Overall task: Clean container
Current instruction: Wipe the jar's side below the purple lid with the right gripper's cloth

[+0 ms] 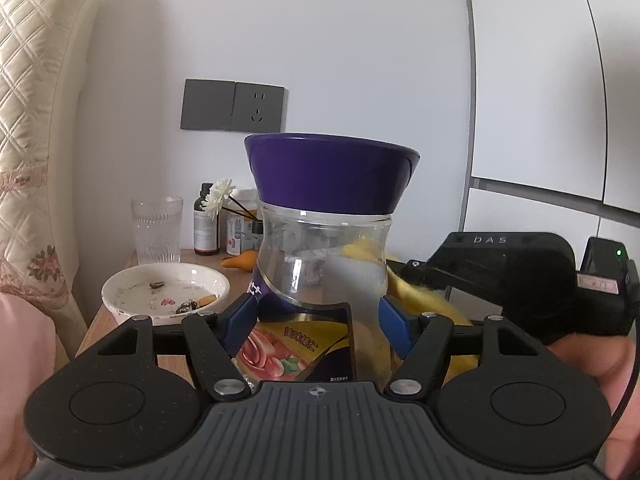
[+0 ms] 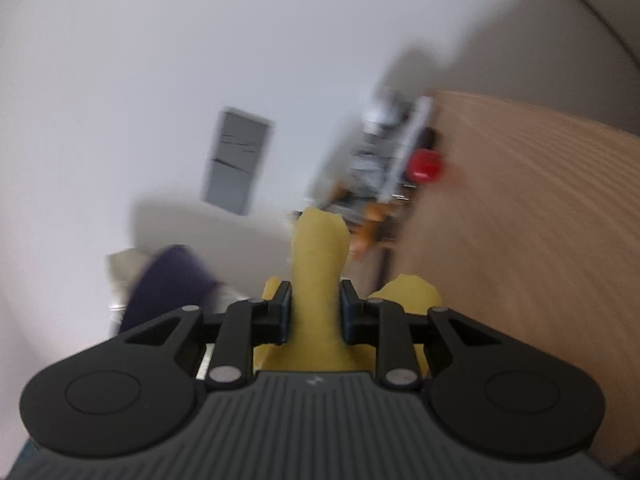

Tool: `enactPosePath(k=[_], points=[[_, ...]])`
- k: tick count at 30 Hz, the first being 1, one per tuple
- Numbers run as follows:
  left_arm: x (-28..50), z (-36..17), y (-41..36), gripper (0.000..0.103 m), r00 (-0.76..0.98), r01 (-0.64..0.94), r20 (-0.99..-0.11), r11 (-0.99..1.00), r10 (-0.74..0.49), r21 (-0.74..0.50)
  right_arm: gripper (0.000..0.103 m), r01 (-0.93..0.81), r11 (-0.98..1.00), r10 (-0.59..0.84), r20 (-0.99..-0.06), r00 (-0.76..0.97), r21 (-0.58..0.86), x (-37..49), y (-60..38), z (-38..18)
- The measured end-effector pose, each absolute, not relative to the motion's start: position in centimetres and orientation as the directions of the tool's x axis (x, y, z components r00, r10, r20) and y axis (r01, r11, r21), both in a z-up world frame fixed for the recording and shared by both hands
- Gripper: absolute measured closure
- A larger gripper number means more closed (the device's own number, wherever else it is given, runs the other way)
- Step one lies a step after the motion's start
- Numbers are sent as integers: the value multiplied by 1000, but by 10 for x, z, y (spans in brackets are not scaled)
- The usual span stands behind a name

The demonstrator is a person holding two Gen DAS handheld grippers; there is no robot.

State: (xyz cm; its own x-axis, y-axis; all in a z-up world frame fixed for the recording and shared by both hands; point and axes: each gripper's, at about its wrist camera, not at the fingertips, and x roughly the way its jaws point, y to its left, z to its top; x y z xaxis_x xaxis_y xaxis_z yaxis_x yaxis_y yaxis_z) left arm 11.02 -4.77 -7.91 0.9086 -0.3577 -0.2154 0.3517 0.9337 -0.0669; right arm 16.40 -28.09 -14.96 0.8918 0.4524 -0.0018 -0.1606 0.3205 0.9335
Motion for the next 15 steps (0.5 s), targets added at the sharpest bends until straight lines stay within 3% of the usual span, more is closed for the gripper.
enactPosePath(k=[6,11,15], points=[[111,-80,-47,31,911,349,-213,935,-354,-59,77,-291,273,482,132,866,917,160,-281,-140],[111,-80,-50,29,914,348,-211,937,-347,-33,76,-160,304,466,-1,885,939,167,-284,-152],[107,-72,-52,11,919,357,-175,934,-353,-8,77,-183,383,455,-12,891,906,161,-286,-139]])
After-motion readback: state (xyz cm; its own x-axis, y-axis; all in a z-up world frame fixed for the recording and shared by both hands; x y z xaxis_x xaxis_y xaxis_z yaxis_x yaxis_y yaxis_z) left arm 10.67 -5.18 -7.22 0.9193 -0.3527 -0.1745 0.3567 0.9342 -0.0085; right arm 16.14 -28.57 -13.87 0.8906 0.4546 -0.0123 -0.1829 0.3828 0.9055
